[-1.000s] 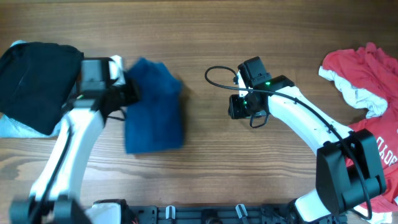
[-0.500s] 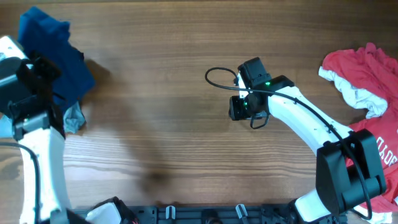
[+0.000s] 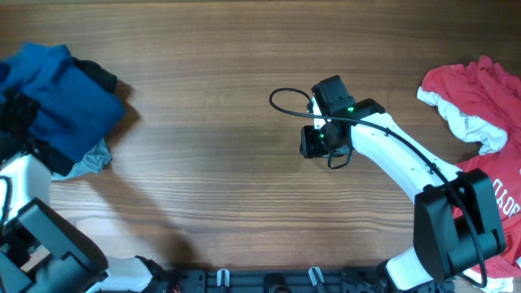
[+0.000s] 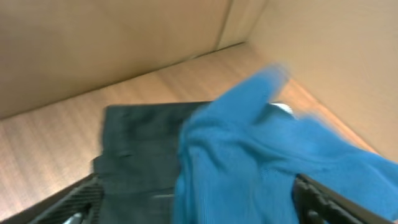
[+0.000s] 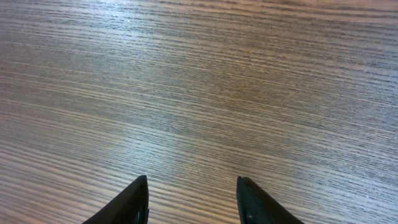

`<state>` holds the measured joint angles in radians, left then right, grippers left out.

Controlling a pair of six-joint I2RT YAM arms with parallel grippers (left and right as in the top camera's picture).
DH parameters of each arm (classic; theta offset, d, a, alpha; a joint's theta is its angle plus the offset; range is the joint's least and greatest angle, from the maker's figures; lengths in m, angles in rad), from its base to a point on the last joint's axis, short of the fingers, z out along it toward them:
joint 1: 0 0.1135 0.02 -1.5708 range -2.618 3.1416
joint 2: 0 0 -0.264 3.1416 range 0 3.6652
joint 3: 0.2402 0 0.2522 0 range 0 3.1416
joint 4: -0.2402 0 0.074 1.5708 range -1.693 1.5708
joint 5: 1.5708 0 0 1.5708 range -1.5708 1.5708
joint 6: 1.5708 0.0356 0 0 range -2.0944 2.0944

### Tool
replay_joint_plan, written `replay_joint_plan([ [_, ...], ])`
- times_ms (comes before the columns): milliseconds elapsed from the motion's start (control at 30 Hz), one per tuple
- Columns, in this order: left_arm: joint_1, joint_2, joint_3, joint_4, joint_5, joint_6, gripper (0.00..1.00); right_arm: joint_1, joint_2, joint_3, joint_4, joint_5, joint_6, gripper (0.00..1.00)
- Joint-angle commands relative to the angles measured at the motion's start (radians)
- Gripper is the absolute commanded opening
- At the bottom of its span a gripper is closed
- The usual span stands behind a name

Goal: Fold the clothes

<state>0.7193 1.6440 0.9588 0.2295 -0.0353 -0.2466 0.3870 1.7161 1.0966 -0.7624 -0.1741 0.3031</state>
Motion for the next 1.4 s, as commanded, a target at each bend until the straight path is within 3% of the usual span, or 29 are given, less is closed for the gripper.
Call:
replay_joint_plan([
  [0, 0.050, 0.021, 0.012, -0.010, 0.126, -0.058, 1.00, -0.001, -0.009, 0.016, 0.000, 0.018, 0.014, 0.46],
  [100, 0.045, 0.018, 0.012, -0.017, 0.185, -0.059, 1.00, -0.001, -0.009, 0.016, 0.001, 0.018, 0.014, 0.47],
  [200, 0.026, -0.026, 0.012, 0.000, 0.357, -0.107, 1.00, -0.001, -0.009, 0.016, -0.001, 0.018, 0.015, 0.48],
  [300, -0.043, -0.093, 0.023, -0.013, 0.391, -0.106, 1.00, -0.001, -0.009, 0.016, 0.007, 0.018, 0.014, 0.59],
  [400, -0.210, -0.166, 0.034, -0.133, 0.391, -0.105, 1.00, -0.001, -0.009, 0.016, 0.040, 0.017, 0.014, 0.97],
  [433, -0.270, -0.169, 0.034, -0.185, 0.390, -0.101, 1.00, -0.001, -0.009, 0.016, 0.066, 0.017, 0.015, 1.00],
  [633, -0.672, -0.151, 0.034, -0.533, 0.255, -0.088, 1.00, -0.002, -0.010, 0.016, 0.298, -0.010, 0.015, 1.00],
  [767, -0.850, -0.153, 0.036, -0.777, 0.209, 0.053, 1.00, -0.033, -0.032, 0.045, 0.333, -0.010, 0.011, 1.00],
  [933, -0.861, -0.251, 0.071, -1.013, 0.207, 0.056, 1.00, -0.117, -0.232, 0.097, 0.203, -0.005, -0.015, 0.99],
  [1133, -0.862, -0.557, 0.069, -1.098, 0.124, 0.054, 1.00, -0.130, -0.566, 0.070, 0.061, 0.191, 0.044, 0.99],
  [1367, -0.862, -0.940, -0.033, -1.101, -0.016, 0.044, 1.00, -0.129, -1.019, -0.163, 0.050, 0.264, 0.067, 0.99],
])
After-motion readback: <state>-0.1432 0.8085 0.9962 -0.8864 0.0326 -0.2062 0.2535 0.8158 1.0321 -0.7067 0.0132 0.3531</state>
